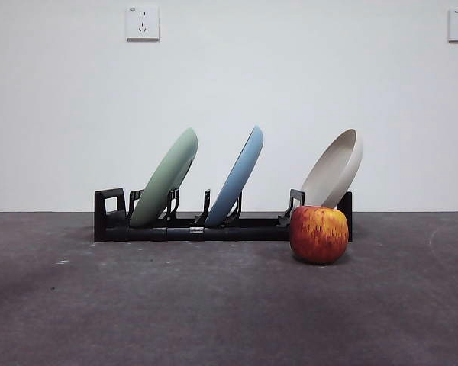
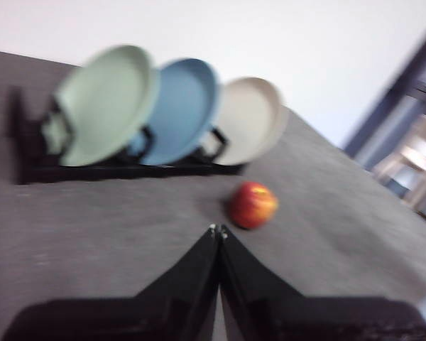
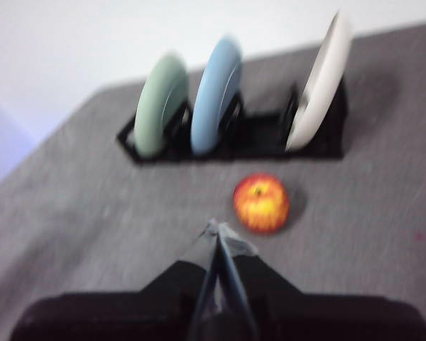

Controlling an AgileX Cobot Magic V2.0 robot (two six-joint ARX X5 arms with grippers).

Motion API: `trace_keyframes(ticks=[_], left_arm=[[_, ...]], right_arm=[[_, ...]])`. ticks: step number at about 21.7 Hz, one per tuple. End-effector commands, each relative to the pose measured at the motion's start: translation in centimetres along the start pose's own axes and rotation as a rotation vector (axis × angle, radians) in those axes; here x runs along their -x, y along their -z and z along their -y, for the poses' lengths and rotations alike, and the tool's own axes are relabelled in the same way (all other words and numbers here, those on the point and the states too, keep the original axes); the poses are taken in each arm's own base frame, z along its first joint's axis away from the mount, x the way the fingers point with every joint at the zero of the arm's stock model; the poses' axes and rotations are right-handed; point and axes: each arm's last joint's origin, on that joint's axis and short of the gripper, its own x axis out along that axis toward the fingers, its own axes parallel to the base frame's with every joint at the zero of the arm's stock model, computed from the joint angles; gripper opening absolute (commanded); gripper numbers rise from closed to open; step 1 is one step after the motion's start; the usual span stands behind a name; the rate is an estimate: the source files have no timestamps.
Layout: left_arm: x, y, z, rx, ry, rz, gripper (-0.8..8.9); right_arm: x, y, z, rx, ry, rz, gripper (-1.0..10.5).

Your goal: Take the green plate from the plate rack,put the plate on the table,take the apple from the table,put the apple in the plate

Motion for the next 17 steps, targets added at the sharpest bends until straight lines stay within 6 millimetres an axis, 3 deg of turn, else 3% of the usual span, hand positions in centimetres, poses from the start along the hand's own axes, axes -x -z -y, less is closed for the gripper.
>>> trace_keyframes(ticks=[1,8,14,16,17], left_arm=[[-0.1,-1.1,0.5,-0.010,0.068,-0.033,-0.08],[-0.3,-2.7,1.1,-0.031,0.174,-0.129,-0.08],[-0.1,-2.6,1.5,-0.067,0.185,-0.249,-0.08],[0.0,-2.7,1.7,-0.078,0.191,-0.249,0.02],[0.0,-2.8,1.8,-0.080,0.190,-0.248,0.56]], right_arm=[[0.4,-1.2,-0.5,0.063,-0.016,-0.088,-0.1],[0.5,-3.3,-1.3,0.101,-0.149,-0.237,-0.1],[0.1,-2.8,-1.1,0.090,-0.163,-0.393,-0.1],[0.1,-2.7,-1.1,0.088,-0.161,-0.412,0.3],[0.1,-2.7,-1.1,0.082,-0.156,-0.409,1.3]])
